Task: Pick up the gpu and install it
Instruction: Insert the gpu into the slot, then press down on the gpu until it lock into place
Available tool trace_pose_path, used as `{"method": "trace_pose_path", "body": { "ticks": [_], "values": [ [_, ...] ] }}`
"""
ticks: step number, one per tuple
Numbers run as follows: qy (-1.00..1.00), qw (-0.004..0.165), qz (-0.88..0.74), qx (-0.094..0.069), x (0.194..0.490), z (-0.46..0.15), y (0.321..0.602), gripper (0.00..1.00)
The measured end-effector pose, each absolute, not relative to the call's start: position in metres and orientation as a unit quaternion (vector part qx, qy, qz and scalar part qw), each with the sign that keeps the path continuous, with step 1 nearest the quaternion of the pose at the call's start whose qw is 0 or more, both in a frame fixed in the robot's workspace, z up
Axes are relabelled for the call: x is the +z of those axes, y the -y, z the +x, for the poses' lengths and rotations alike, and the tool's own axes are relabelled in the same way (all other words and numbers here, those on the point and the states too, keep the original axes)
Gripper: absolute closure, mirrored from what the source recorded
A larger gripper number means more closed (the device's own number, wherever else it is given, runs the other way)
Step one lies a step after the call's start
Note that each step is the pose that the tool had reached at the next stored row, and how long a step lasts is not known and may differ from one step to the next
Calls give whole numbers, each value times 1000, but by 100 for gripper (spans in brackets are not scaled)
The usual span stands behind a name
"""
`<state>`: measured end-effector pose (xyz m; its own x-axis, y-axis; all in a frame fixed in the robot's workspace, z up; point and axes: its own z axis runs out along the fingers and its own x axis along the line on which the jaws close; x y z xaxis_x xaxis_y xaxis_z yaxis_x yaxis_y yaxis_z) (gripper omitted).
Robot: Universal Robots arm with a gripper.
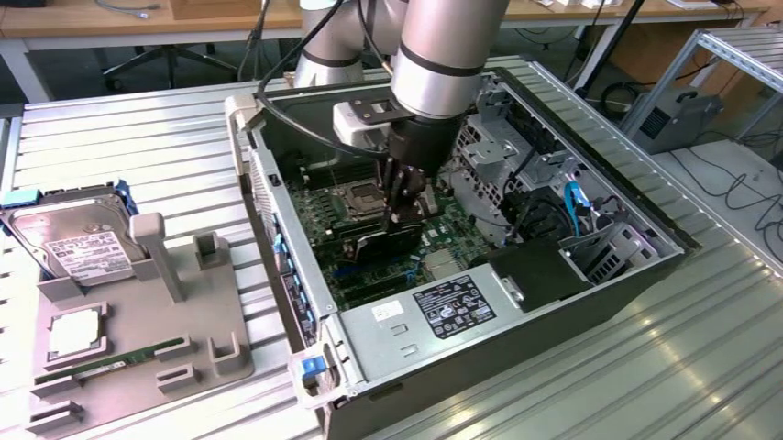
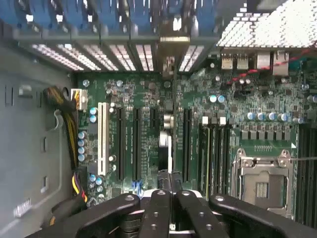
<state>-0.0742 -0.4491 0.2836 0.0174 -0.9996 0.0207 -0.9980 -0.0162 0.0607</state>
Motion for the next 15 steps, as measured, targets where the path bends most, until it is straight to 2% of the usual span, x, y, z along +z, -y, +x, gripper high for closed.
{"method": "trace_pose_path", "body": {
  "ticks": [15],
  "values": [
    [701,29,713,-14,283,-76,449,89]
  ]
}}
